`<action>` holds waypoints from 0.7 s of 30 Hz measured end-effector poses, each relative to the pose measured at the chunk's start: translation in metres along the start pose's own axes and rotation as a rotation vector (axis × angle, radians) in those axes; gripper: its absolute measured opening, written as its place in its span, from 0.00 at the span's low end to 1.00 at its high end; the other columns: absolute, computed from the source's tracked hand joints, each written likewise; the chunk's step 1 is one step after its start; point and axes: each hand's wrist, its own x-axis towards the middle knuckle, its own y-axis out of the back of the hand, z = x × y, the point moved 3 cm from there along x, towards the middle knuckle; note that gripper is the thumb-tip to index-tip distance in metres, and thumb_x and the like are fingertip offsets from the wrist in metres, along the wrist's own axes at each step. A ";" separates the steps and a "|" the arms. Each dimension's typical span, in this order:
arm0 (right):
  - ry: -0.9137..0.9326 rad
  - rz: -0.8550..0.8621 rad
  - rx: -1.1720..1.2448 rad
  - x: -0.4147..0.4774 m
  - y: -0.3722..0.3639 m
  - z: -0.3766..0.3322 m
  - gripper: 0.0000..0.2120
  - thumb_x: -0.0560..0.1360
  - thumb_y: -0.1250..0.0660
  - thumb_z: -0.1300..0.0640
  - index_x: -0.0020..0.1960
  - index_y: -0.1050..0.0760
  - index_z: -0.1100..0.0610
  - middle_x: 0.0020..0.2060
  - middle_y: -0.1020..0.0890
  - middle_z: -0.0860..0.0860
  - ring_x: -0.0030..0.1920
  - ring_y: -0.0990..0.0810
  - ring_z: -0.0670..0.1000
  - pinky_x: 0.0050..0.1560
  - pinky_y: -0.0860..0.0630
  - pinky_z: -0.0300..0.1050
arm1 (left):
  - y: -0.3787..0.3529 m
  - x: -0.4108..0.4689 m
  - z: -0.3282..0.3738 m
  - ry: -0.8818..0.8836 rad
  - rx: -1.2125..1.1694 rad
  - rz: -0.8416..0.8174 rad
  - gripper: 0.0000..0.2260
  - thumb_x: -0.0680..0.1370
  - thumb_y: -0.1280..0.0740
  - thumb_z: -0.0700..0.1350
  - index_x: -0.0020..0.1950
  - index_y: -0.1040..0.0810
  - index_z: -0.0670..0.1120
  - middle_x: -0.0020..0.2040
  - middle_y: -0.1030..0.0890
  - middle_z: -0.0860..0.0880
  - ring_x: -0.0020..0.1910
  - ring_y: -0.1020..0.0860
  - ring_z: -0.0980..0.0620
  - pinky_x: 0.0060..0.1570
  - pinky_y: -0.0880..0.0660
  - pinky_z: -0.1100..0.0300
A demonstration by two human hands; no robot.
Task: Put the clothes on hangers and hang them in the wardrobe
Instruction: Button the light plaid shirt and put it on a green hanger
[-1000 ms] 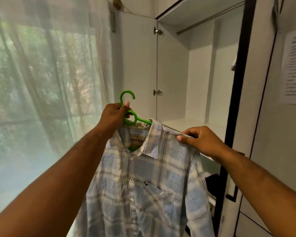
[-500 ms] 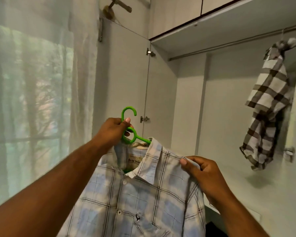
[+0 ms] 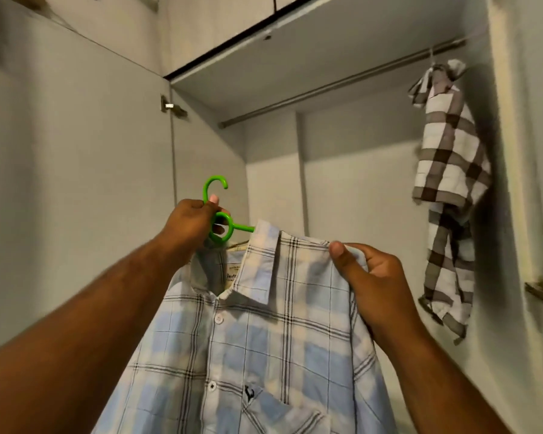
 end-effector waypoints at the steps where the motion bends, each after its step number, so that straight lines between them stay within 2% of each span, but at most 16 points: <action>1: 0.031 0.013 -0.033 0.017 0.004 0.003 0.11 0.78 0.32 0.48 0.46 0.15 0.54 0.39 0.12 0.49 0.41 0.14 0.46 0.41 0.21 0.38 | -0.013 0.018 -0.002 -0.009 0.005 -0.015 0.19 0.85 0.41 0.51 0.49 0.18 0.39 0.40 0.17 0.44 0.38 0.20 0.49 0.35 0.21 0.62; 3: 0.099 0.034 -0.100 0.057 0.013 0.004 0.11 0.78 0.32 0.49 0.43 0.16 0.53 0.37 0.13 0.46 0.37 0.16 0.43 0.39 0.23 0.34 | -0.039 0.058 -0.004 -0.049 0.030 -0.055 0.20 0.85 0.41 0.51 0.47 0.18 0.39 0.38 0.17 0.45 0.36 0.21 0.49 0.33 0.23 0.64; 6: 0.176 0.049 -0.227 0.113 0.024 0.004 0.14 0.79 0.32 0.50 0.37 0.19 0.54 0.29 0.18 0.43 0.30 0.22 0.38 0.33 0.28 0.30 | -0.073 0.113 -0.010 -0.087 0.088 -0.096 0.23 0.84 0.40 0.56 0.43 0.16 0.42 0.41 0.15 0.45 0.43 0.19 0.44 0.46 0.23 0.53; 8: 0.208 0.065 -0.298 0.151 0.031 0.004 0.15 0.79 0.32 0.48 0.38 0.19 0.57 0.28 0.18 0.44 0.29 0.23 0.38 0.32 0.29 0.31 | -0.097 0.148 -0.010 -0.113 0.079 -0.115 0.23 0.83 0.40 0.59 0.42 0.15 0.45 0.44 0.14 0.45 0.47 0.18 0.44 0.55 0.23 0.48; 9: 0.221 0.077 -0.336 0.167 0.034 0.004 0.17 0.79 0.32 0.48 0.38 0.19 0.58 0.28 0.19 0.45 0.28 0.24 0.39 0.32 0.29 0.31 | -0.109 0.163 -0.011 -0.127 0.066 -0.124 0.22 0.83 0.39 0.59 0.42 0.15 0.46 0.45 0.14 0.45 0.48 0.18 0.44 0.55 0.22 0.49; 11: 0.256 0.122 -0.417 0.199 0.042 0.004 0.20 0.79 0.33 0.48 0.39 0.21 0.64 0.28 0.21 0.48 0.28 0.26 0.41 0.31 0.30 0.32 | -0.132 0.191 -0.009 -0.183 0.047 -0.146 0.20 0.82 0.38 0.60 0.41 0.16 0.48 0.47 0.14 0.45 0.48 0.18 0.44 0.49 0.23 0.54; 12: 0.275 0.150 -0.461 0.214 0.046 0.004 0.21 0.80 0.33 0.48 0.40 0.21 0.66 0.29 0.21 0.52 0.29 0.27 0.43 0.32 0.29 0.35 | -0.143 0.205 -0.007 -0.226 0.045 -0.149 0.19 0.82 0.38 0.60 0.41 0.17 0.48 0.48 0.14 0.45 0.49 0.17 0.43 0.48 0.24 0.55; 14: 0.292 0.197 -0.562 0.242 0.055 0.003 0.22 0.80 0.33 0.46 0.42 0.20 0.66 0.34 0.18 0.59 0.33 0.23 0.50 0.37 0.25 0.44 | -0.163 0.229 -0.003 -0.296 0.070 -0.147 0.19 0.81 0.37 0.60 0.44 0.17 0.47 0.49 0.14 0.45 0.51 0.17 0.41 0.53 0.21 0.50; 15: 0.295 0.228 -0.609 0.258 0.060 0.006 0.21 0.80 0.33 0.45 0.43 0.19 0.64 0.36 0.16 0.60 0.36 0.20 0.55 0.41 0.21 0.50 | -0.173 0.240 0.001 -0.333 0.076 -0.147 0.19 0.81 0.36 0.59 0.47 0.17 0.45 0.49 0.15 0.44 0.51 0.18 0.41 0.55 0.21 0.48; 17: 0.295 0.300 -0.685 0.287 0.067 0.012 0.21 0.79 0.31 0.43 0.42 0.18 0.61 0.37 0.15 0.60 0.40 0.17 0.62 0.48 0.20 0.60 | -0.191 0.258 0.008 -0.415 0.085 -0.151 0.18 0.82 0.36 0.57 0.52 0.17 0.43 0.51 0.16 0.45 0.52 0.19 0.44 0.54 0.23 0.52; 21: 0.282 0.422 -0.828 0.337 0.075 0.014 0.21 0.79 0.31 0.45 0.42 0.19 0.64 0.38 0.16 0.62 0.40 0.16 0.62 0.50 0.20 0.60 | -0.223 0.285 0.019 -0.578 0.135 -0.208 0.16 0.83 0.37 0.56 0.59 0.19 0.45 0.52 0.20 0.49 0.52 0.24 0.50 0.49 0.31 0.59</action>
